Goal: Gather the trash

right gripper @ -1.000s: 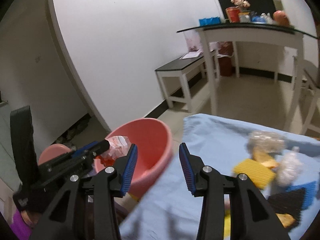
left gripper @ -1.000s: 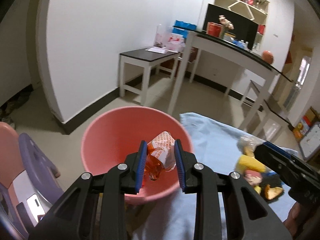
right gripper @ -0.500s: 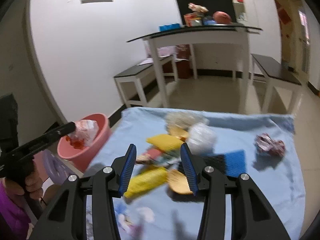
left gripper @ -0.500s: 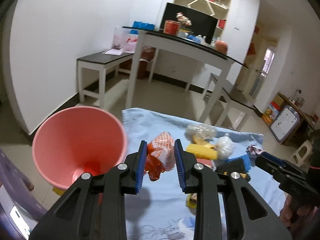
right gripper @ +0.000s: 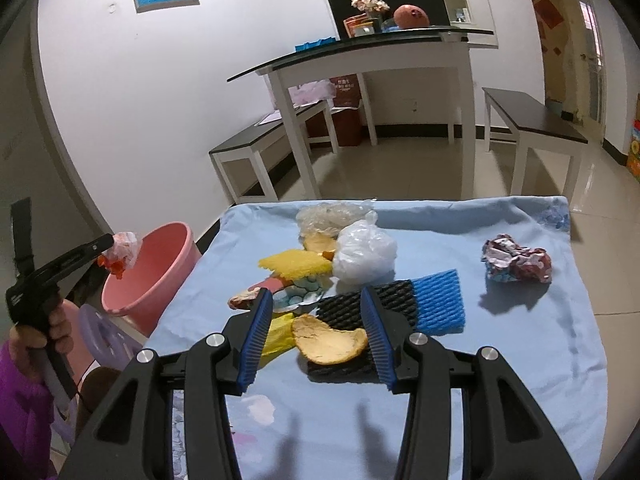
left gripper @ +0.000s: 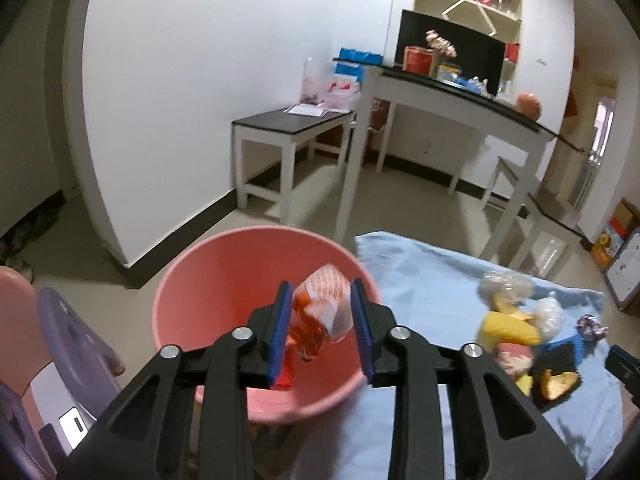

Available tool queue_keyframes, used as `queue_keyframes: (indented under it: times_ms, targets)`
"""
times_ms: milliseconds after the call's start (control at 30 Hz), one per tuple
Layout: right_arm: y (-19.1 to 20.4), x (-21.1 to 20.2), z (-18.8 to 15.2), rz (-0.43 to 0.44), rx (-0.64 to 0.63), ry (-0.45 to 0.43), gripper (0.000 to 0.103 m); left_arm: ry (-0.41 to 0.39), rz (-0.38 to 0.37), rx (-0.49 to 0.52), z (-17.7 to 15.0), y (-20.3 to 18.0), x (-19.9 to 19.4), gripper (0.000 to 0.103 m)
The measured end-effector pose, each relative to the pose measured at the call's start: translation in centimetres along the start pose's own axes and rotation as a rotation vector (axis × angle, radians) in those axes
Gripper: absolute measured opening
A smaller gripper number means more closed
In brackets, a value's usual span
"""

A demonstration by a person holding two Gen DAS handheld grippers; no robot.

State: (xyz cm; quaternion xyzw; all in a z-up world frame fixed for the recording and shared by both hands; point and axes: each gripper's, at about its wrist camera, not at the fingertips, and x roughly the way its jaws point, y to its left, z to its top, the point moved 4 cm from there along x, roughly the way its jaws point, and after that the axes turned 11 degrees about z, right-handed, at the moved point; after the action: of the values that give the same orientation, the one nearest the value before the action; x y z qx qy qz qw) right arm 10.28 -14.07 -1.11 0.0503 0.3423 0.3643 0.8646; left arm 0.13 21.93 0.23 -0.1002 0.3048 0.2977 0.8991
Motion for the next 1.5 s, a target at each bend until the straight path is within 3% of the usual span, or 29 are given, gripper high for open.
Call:
queue_keyframes:
  times_ms: [233, 367, 600, 867, 1067, 1367, 1433, 1500]
  targets:
    - [0.6, 0.5, 0.0, -0.011, -0.001, 0.010, 0.045, 0.014, -0.023, -0.036, 0.2, 1.8, 0.7, 0.047]
    - [0.3, 0.2, -0.1, -0.022, 0.004, 0.006, 0.045, 0.005, -0.071, -0.036, 0.1, 1.5, -0.1, 0.047]
    - [-1.3, -1.1, -0.7, -0.045, 0.034, -0.008, 0.045, -0.010, -0.218, 0.086, -1.7, -4.2, -2.7, 0.047]
    - [-3.2, -2.4, -2.0, -0.066, 0.060, -0.013, 0.045, 0.075, -0.379, 0.195, -4.8, -11.3, -3.7, 0.047]
    - [-4.8, -2.8, -2.5, -0.059, 0.097, -0.013, 0.045, 0.147, -0.402, 0.247, -6.5, -15.1, -2.2, 0.047]
    - [-5.5, -2.1, -2.6, -0.040, 0.098, 0.007, 0.045, 0.274, -0.401, 0.229, -7.7, -18.0, 1.8, 0.047]
    - [-5.4, -1.7, -2.5, -0.036, 0.094, 0.013, 0.045, 0.274, -0.406, 0.242, -8.1, -18.4, 1.9, 0.035]
    - [-5.3, -1.3, -2.4, -0.031, 0.090, 0.020, 0.045, 0.256, -0.411, 0.249, -8.2, -18.6, 1.7, 0.029]
